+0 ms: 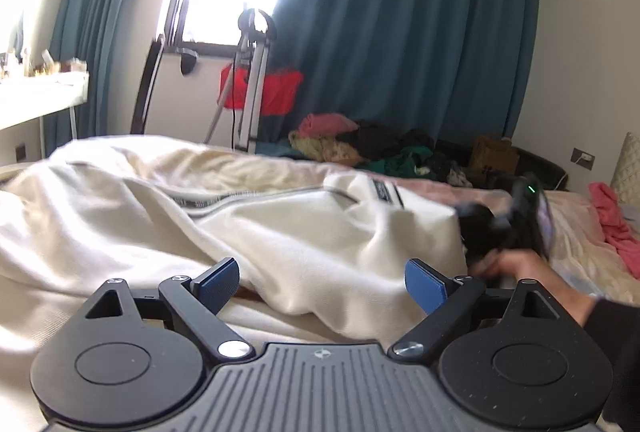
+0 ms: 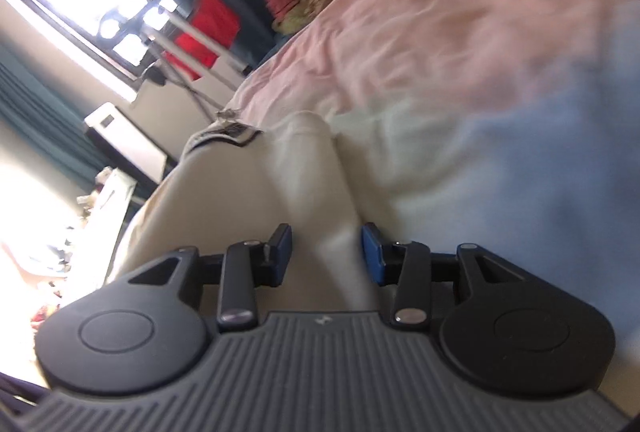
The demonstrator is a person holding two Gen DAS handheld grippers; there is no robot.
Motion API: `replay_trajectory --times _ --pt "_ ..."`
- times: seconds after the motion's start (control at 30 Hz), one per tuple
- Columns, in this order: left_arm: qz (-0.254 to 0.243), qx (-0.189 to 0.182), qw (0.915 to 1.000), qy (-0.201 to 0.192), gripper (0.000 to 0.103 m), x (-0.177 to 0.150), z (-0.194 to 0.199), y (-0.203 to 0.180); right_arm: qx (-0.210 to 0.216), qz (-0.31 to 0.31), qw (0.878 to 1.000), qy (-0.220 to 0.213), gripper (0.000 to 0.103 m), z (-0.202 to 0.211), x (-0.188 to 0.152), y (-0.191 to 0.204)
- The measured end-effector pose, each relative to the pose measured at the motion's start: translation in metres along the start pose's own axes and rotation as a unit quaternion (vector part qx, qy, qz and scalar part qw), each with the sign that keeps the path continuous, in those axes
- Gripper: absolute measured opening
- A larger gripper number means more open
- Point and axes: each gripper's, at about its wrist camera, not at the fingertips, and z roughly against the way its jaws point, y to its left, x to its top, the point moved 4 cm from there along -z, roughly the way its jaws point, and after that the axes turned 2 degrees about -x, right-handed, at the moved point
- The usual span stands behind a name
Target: Fold clothes
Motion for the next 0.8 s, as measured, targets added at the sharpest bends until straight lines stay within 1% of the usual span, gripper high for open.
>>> replay_trajectory --times 0.07,0.1,0.13,0.23,0.3,0.37,0.5,0.6,0.67,0.73,0.77,0.8 --pt "-0.002 -0.001 1.0 0.001 0.091 -0.004 -0.01 0.004 0.009 0.01 1.0 0.007 0.041 -0.016 0.007 0.007" --pt "-0.002 -0.002 1.0 0.002 0.091 -0.006 -0.015 0.006 0.013 0.019 1.0 0.006 0.021 -0.02 0.01 0.011" --pt "-0.001 -0.002 1.0 0.004 0.091 -0.008 -0.02 0.008 0.01 0.031 0.999 0.0 0.007 -0.019 0.012 0.016" --pt "0.015 0.0 0.9997 0.018 0.091 -0.012 -0.032 0.017 -0.019 0.055 0.998 -0.04 0.008 -0.005 0.022 0.029" --pt "0.034 0.001 0.9991 0.024 0.091 -0.012 -0.035 0.024 -0.03 0.054 0.994 -0.089 0.008 0.022 0.036 0.031" --pt "0.046 0.004 0.9986 0.024 0.091 -0.011 -0.033 0.027 -0.047 0.05 0.988 -0.138 0.008 0.055 0.054 0.03" --pt "0.047 0.004 0.9988 0.015 0.091 -0.007 -0.023 0.024 -0.092 0.038 0.966 -0.237 0.008 0.133 0.093 0.018" --pt "0.036 0.004 0.9993 0.005 0.091 -0.005 -0.013 0.017 -0.148 0.054 0.943 -0.294 0.008 0.182 0.117 0.006" --pt "0.032 0.001 0.9995 0.003 0.091 -0.004 -0.01 0.014 -0.18 0.059 0.934 -0.304 0.008 0.198 0.129 -0.006" --pt "0.029 -0.002 0.9996 0.005 0.091 -0.004 -0.008 0.012 -0.221 0.07 0.926 -0.298 0.008 0.2 0.132 -0.02" --pt "0.027 -0.003 0.9996 0.007 0.091 -0.004 -0.009 0.011 -0.229 0.064 0.925 -0.296 0.009 0.2 0.131 -0.03" --pt "0.026 -0.003 0.9996 0.01 0.091 -0.005 -0.01 0.011 -0.229 0.048 0.929 -0.287 0.012 0.198 0.129 -0.042"
